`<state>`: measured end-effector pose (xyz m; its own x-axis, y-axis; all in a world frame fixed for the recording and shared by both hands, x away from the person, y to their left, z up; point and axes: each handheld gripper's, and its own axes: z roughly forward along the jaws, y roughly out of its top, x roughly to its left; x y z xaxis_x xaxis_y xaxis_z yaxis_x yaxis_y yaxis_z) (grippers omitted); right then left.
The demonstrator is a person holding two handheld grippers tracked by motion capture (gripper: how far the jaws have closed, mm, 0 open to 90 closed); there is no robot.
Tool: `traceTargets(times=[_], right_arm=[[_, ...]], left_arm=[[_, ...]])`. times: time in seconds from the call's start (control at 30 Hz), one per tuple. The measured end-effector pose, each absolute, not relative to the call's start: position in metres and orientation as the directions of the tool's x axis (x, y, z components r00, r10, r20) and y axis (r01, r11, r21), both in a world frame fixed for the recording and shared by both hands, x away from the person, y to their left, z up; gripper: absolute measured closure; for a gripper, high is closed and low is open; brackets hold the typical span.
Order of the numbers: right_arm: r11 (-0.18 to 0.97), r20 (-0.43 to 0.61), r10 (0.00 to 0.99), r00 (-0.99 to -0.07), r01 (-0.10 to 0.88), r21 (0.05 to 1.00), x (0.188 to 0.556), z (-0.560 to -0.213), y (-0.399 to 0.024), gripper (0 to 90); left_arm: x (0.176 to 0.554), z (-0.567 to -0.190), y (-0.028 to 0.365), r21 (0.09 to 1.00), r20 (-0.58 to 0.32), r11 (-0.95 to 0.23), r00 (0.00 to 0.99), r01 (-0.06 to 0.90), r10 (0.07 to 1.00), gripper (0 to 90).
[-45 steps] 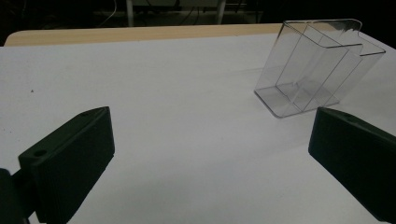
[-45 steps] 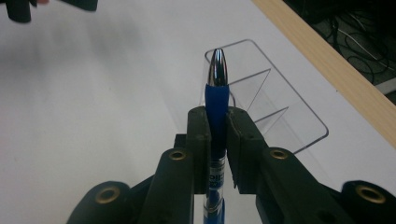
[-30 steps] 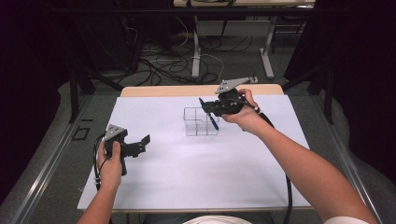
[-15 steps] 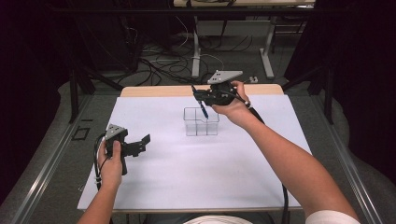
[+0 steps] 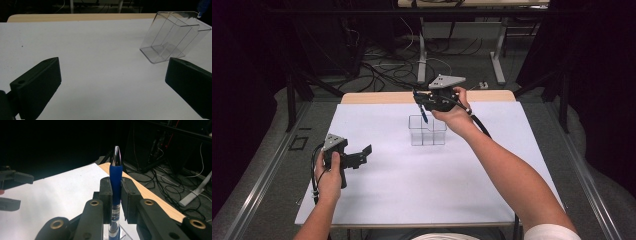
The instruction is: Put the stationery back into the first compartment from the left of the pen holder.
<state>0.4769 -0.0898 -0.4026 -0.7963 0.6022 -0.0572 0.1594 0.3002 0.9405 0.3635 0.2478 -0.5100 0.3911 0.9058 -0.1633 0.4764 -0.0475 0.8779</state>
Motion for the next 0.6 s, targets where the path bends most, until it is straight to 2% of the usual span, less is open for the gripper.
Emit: traceTargets(times=[0.37, 0.6], right_arm=[[0.263, -0.02, 0.622, -0.783, 0.185, 0.947, 0.48, -0.412, -0.076, 80.1], [0.289, -0.014, 0.619, -0.785, 0.212, 0.934, 0.485, -0.423, -0.069, 80.1]], left_arm=[[0.363, -0.509, 0.248, 0.878, -0.171, -0.04, 0.391, 0.477, 0.905, 0.1], [0.363, -0.51, 0.248, 0.878, -0.173, -0.039, 0.391, 0.477, 0.904, 0.1]])
